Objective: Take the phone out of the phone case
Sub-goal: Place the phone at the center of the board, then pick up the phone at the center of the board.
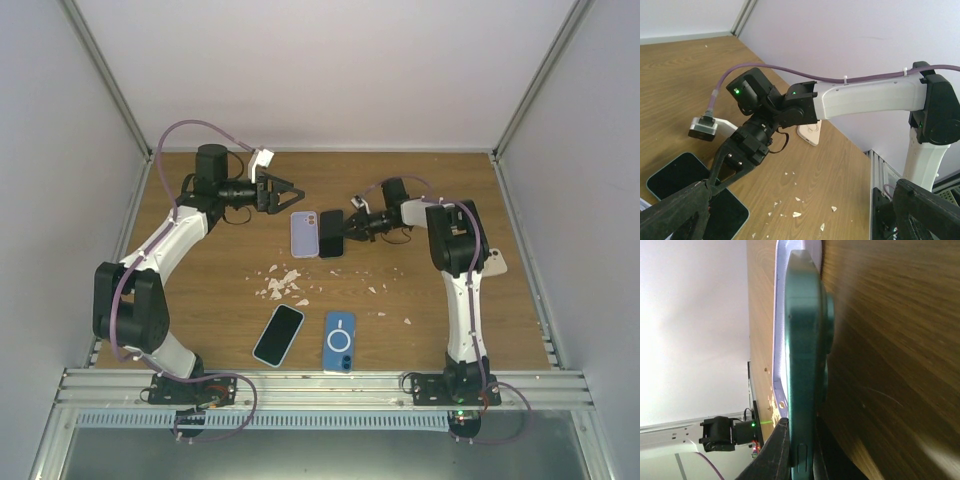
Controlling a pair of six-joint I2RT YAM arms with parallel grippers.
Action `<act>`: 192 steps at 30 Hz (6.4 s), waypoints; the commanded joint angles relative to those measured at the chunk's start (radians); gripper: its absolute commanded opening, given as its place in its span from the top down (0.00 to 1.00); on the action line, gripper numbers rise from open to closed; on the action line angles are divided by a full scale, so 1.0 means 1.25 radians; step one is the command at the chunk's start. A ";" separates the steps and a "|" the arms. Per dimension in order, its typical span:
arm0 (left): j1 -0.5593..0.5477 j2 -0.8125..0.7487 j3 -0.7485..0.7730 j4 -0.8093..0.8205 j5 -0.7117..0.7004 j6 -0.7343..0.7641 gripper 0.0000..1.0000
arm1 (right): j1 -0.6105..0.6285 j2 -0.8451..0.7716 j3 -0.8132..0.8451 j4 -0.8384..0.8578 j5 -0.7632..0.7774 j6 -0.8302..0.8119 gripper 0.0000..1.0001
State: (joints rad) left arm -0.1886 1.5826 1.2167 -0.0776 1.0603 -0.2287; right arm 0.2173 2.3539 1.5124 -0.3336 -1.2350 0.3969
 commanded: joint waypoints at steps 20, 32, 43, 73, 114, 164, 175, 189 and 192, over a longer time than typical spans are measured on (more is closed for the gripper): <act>0.008 -0.012 -0.019 0.031 -0.031 0.000 0.01 | 0.008 -0.012 0.023 0.001 0.081 0.021 0.53; 0.014 -0.103 -0.047 -0.106 -0.181 0.126 0.01 | 0.008 -0.115 -0.040 -0.048 0.208 -0.027 0.00; 0.010 -0.206 -0.056 -0.364 -0.288 0.367 0.01 | -0.004 -0.177 -0.074 -0.058 0.285 -0.063 0.00; -0.537 -0.376 -0.427 -0.434 -0.747 0.753 0.01 | -0.035 -0.519 -0.219 -0.014 0.444 -0.177 0.00; -0.503 -0.372 -0.618 -0.312 -0.972 0.874 0.01 | -0.045 -0.491 -0.217 -0.018 0.438 -0.183 0.00; -0.067 -0.291 -0.517 -0.687 -0.624 1.747 0.01 | -0.046 -0.503 -0.237 -0.005 0.398 -0.184 0.00; -0.083 -0.181 -0.490 -0.642 -0.657 1.664 0.11 | -0.046 -0.504 -0.236 -0.005 0.393 -0.184 0.00; -0.082 -0.142 -0.319 -0.629 -0.462 1.440 0.41 | -0.048 -0.544 -0.250 0.018 0.382 -0.175 0.00; -0.082 -0.122 -0.273 -0.605 -0.422 1.346 0.44 | -0.050 -0.559 -0.260 0.029 0.370 -0.168 0.00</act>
State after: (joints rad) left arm -0.2867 1.4075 0.7986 -0.8825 0.4019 1.6257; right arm 0.1669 1.7096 1.2076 -0.3382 -0.7425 0.1879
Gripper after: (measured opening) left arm 0.789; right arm 0.995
